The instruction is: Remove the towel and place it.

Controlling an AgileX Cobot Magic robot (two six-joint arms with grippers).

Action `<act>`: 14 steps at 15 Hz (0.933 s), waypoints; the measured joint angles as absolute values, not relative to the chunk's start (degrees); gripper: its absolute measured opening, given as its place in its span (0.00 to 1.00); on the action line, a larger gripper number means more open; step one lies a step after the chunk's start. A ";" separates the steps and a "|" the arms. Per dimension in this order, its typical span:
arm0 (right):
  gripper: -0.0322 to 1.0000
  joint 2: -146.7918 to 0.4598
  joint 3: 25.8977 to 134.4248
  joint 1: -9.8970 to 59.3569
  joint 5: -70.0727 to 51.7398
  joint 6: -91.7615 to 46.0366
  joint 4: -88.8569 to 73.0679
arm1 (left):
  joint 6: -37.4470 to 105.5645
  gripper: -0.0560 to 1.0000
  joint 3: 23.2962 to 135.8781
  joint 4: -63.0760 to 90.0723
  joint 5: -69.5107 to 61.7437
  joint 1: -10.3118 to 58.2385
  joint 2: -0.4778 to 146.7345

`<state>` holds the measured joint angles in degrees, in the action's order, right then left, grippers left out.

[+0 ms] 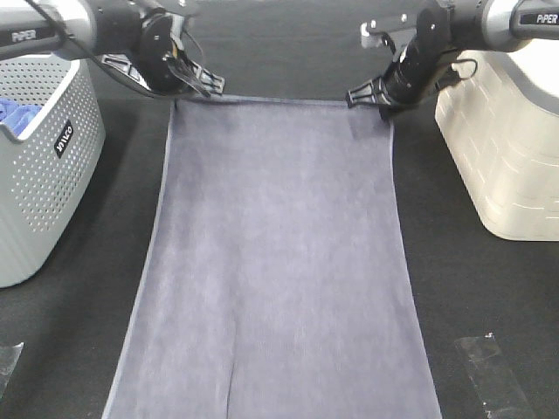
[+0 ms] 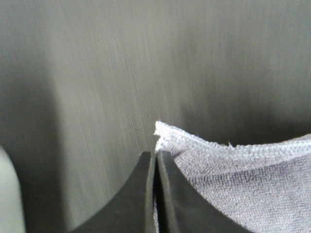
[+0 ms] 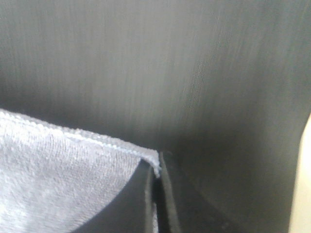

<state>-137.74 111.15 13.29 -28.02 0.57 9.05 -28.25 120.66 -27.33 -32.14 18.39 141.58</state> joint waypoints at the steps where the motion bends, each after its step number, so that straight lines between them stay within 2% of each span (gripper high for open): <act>1: 0.03 -137.74 111.15 13.41 -24.69 0.57 10.14 | -29.22 0.05 120.66 -27.56 -29.34 17.53 141.64; 5: 0.03 -137.74 111.15 13.52 -15.36 0.57 14.15 | -29.85 0.05 120.66 -28.99 -21.37 15.53 142.27; 10: 0.03 -137.74 111.15 12.09 -2.18 0.74 16.96 | -32.03 0.05 120.66 -29.68 -3.21 12.55 144.67; 14: 0.03 -140.78 111.15 11.23 8.19 0.80 16.96 | -31.86 0.05 126.80 -29.97 5.90 12.55 150.86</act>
<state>-140.78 111.15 11.23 8.19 0.80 16.96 -31.86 126.80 -29.97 5.90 12.55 150.86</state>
